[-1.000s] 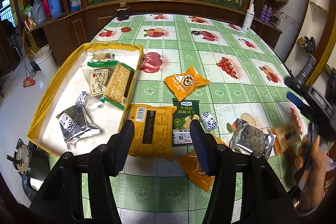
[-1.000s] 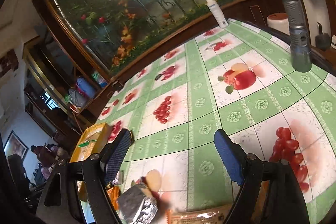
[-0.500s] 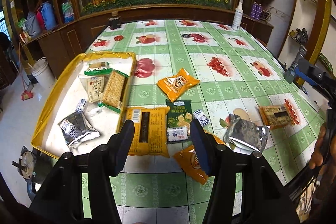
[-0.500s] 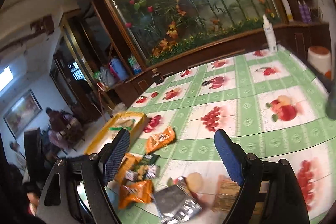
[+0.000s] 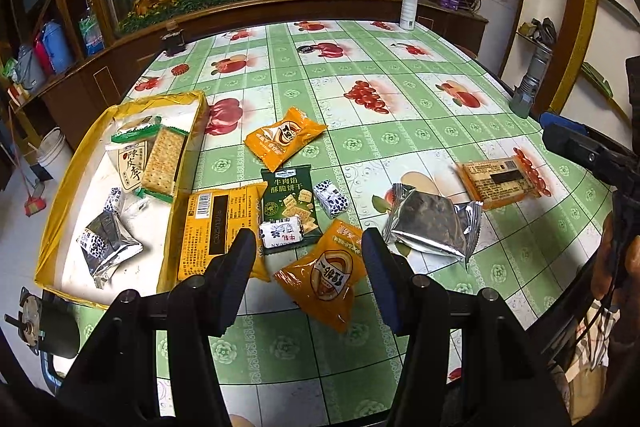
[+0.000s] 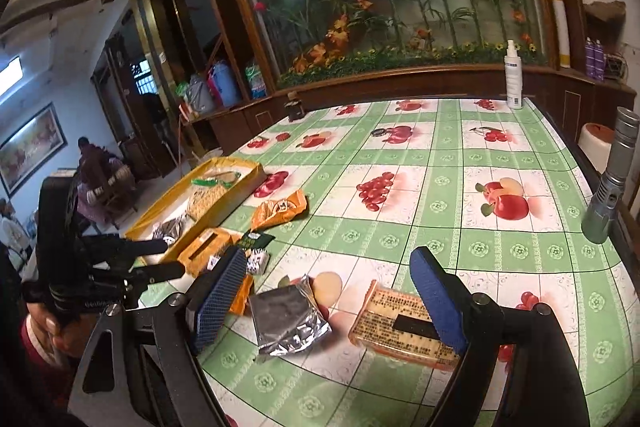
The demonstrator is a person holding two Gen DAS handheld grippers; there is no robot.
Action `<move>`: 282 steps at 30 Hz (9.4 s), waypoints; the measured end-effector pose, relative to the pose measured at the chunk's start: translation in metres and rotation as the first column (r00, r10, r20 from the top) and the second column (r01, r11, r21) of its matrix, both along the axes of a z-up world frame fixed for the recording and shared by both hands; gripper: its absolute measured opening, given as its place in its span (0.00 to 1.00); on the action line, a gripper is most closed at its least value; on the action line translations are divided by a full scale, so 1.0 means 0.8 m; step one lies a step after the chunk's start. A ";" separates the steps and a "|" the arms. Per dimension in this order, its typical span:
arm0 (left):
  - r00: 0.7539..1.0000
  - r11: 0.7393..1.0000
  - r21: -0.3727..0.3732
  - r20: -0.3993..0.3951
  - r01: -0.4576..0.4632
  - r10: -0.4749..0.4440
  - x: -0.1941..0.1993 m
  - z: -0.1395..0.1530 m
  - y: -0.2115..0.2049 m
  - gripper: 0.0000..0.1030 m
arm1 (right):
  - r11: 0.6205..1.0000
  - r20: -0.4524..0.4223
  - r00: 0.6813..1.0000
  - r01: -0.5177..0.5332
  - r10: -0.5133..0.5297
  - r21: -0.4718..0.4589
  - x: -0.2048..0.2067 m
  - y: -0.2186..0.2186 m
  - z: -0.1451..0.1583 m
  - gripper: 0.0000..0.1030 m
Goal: Organize snacks
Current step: 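Move the right tool to the silver foil bag while the left tool approaches the orange chip bag, then grasp the orange chip bag with the left tool while the right tool grasps the silver foil bag, then carry the orange chip bag and silver foil bag over the tray with both tools, then lower both bags into the tray and open both tools, then withdraw both open tools from the tray back over the table, then grasp a small orange snack bag with the left tool while the right tool grasps the wrapped biscuit bar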
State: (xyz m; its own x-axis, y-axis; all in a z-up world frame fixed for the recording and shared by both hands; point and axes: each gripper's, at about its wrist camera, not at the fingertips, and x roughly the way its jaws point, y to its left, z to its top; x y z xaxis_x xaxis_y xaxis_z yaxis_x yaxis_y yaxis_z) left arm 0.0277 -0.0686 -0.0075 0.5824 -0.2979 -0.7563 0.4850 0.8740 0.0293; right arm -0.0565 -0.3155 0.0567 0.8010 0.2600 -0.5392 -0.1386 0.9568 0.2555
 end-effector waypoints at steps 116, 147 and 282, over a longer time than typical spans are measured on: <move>0.935 0.934 -0.050 -0.042 -0.353 0.351 0.148 -0.022 0.203 0.20 | 0.910 -0.281 0.871 -0.414 0.404 0.026 0.276 0.348 -0.055 0.58; 0.926 0.925 0.037 0.001 -0.377 0.377 0.152 -0.031 0.194 0.20 | 0.931 -0.294 0.898 -0.360 0.328 -0.061 0.322 0.355 -0.075 0.57; 0.926 0.923 0.164 -0.214 0.349 -0.313 0.214 -0.062 -0.084 0.50 | 0.872 -0.465 0.810 -0.468 0.357 -0.147 0.085 -0.025 -0.107 0.84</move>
State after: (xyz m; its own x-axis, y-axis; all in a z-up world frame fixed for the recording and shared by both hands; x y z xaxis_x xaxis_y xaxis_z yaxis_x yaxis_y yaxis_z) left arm 0.1987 -0.1360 -0.0573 0.3245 -0.2857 -0.9017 0.7585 0.6481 0.0676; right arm 0.0112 -0.3357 -0.0292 0.3371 0.3309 -0.8814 -0.4696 0.8705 0.1472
